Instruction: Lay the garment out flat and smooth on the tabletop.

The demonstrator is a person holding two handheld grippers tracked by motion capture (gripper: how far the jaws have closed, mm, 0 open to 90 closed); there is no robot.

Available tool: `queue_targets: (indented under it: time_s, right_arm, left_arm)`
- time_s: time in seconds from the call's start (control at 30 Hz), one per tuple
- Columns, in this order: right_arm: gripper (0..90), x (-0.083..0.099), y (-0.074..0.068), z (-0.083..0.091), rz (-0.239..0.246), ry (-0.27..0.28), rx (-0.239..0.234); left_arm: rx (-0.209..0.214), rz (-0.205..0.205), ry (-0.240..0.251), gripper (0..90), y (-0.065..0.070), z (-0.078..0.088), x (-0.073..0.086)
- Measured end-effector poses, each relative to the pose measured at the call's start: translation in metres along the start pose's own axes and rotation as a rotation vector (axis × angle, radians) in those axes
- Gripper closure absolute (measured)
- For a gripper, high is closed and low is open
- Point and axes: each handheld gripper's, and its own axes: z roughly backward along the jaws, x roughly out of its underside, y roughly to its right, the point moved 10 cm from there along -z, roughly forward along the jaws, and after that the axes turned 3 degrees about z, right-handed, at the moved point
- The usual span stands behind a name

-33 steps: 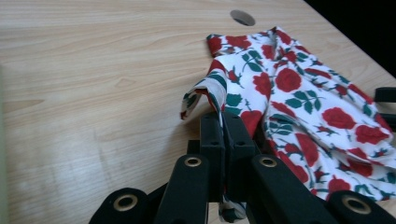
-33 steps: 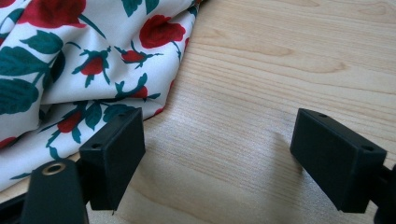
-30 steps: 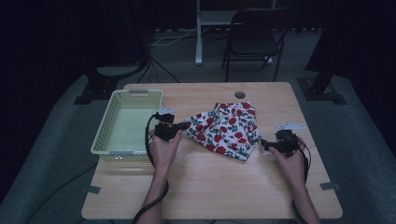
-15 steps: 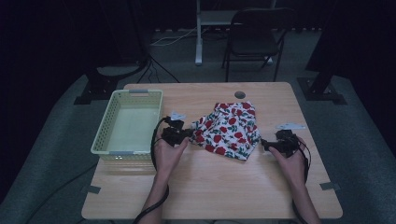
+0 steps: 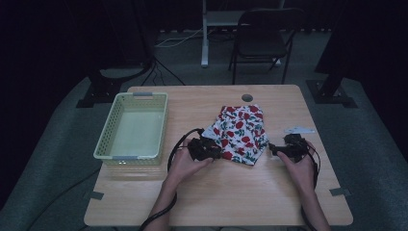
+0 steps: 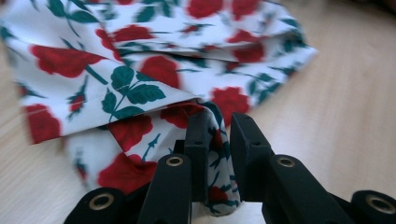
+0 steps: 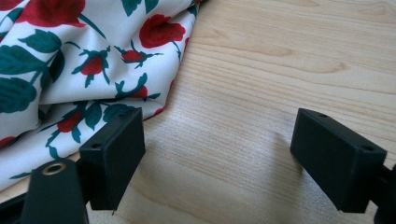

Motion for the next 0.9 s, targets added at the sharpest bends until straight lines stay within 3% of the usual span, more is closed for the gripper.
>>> queue_targets:
  time_s: [0.27, 0.37, 0.5, 0.73, 0.9]
  right_arm:
    - [17.4, 0.0, 0.0, 0.0, 0.001, 0.0, 0.0]
    - [17.4, 0.0, 0.0, 0.0, 0.001, 0.0, 0.0]
    - [17.4, 0.0, 0.0, 0.0, 0.001, 0.0, 0.0]
    - [17.3, 0.0, 0.0, 0.0, 0.001, 0.0, 0.0]
    - [17.4, 0.0, 0.0, 0.0, 0.0, 0.0, 0.0]
  left_arm:
    - [0.055, 0.022, 0.091, 63.8, 0.002, 0.015, -0.01]
    - [0.053, 0.043, 0.132, 59.3, -0.002, 0.021, -0.014]
    - [0.003, 0.09, 0.188, 56.7, -0.017, 0.03, -0.018]
    - [-0.16, 0.261, 0.3, 55.8, -0.059, 0.047, -0.022]
    - [-0.228, 0.353, 0.284, 56.0, -0.081, 0.045, -0.014]
